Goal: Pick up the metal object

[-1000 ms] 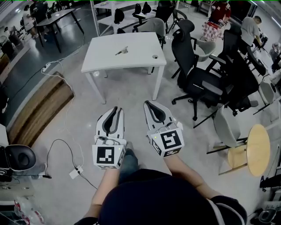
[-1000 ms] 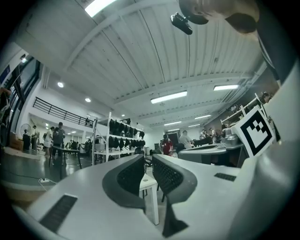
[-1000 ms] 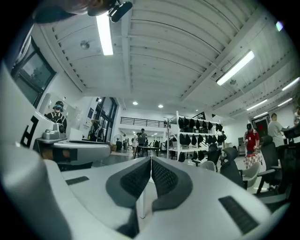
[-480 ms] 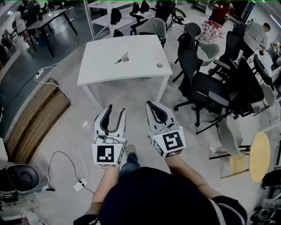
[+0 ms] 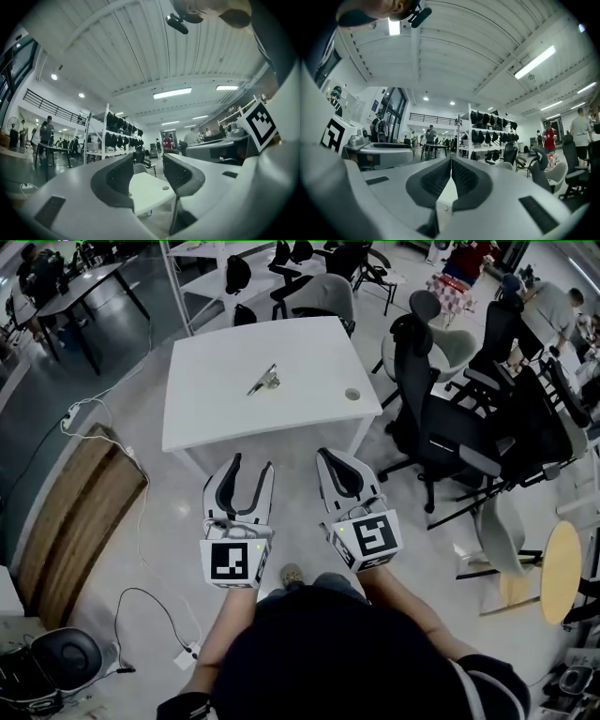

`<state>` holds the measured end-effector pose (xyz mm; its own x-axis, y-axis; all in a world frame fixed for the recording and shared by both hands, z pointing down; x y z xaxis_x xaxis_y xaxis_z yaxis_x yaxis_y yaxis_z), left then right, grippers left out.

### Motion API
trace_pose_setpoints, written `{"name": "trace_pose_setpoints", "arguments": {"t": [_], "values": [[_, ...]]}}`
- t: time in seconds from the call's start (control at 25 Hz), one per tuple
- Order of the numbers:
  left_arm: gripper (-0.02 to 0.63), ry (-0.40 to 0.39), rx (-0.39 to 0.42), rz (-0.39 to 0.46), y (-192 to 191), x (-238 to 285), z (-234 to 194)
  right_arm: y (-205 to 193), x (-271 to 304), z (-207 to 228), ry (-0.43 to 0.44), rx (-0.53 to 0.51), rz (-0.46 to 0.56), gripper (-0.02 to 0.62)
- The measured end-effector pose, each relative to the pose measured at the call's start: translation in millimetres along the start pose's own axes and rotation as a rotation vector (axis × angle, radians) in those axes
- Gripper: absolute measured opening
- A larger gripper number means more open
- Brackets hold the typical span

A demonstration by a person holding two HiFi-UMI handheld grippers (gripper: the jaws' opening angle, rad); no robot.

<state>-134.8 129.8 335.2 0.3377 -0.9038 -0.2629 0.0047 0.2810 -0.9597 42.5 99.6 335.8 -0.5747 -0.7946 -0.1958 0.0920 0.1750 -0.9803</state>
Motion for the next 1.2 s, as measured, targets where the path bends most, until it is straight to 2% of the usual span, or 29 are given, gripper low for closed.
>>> {"name": "trace_pose_setpoints", "arguments": {"t": [0.4,0.68,0.96,1.2], "values": [[0.190,-0.021,-0.029,-0.035,-32,51,-38,-25,60,24,-0.026,0.012,-0.039,0.027],[0.190,-0.020,-0.020,-0.051,-66,121,-62,-54,130,70,-0.013,0.014,-0.035,0.026],[0.190,-0.001,0.012,-0.075,-105,215,-93,-83,224,128,0.070,-0.005,-0.052,0.026],[0.190,0.039,0.047,-0.149,-148,280,-117,-115,297,180,0.142,-0.001,-0.092,0.026]]}}
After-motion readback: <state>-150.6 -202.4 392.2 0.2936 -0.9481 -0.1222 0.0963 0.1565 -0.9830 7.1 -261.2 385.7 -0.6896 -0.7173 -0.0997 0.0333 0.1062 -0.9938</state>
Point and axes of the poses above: the fingertips, and each gripper's own axes: x forward along the fingers, z to its right, y out of its top, the point moved 8 cm from there along -x, backward along the fingers, and after that the axes turned 10 degrees about z, right-handed, at the moved point
